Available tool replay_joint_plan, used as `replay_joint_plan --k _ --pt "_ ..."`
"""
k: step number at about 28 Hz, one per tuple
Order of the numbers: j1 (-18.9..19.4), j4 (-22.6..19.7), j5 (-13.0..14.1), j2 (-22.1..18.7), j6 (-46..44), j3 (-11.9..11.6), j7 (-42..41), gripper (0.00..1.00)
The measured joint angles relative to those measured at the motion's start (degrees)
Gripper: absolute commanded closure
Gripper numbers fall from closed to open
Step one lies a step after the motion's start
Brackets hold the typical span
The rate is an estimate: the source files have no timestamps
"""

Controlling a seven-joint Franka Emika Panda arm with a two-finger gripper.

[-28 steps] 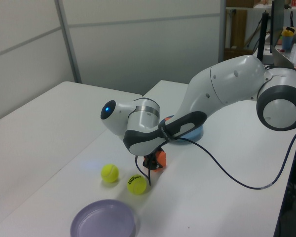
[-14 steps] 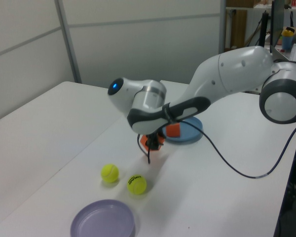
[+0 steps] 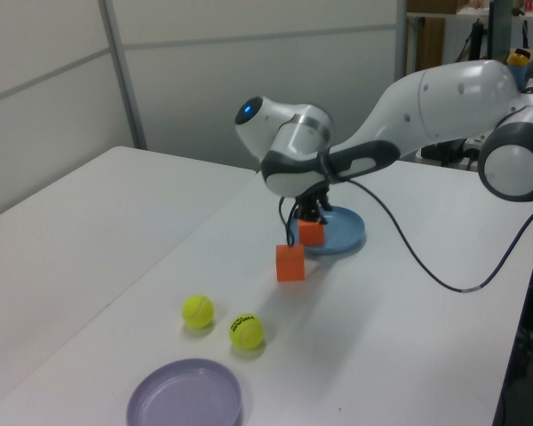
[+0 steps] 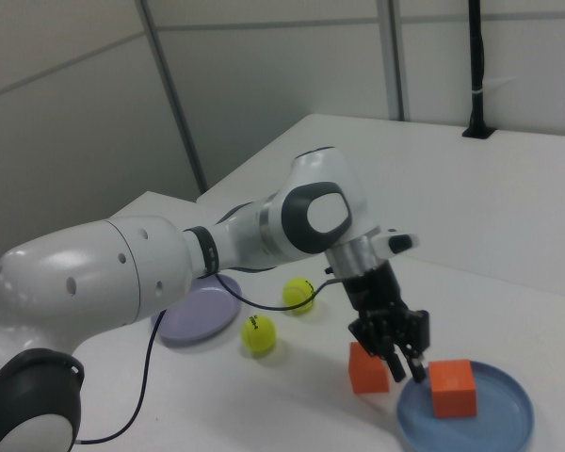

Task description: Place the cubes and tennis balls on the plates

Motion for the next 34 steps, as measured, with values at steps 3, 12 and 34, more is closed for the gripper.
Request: replay_joint_plan --k 3,12,34 --pt "-1.93 -0.15 0.12 -0.79 -1.52 -0.19 0.0 0.52" --pt "-1.58 -0.29 3.6 -1.39 -2.31 0.61 2.23 0.0" --pt "6.44 -2.16 -3.02 4.17 12.08 3.08 3.6 0.0"
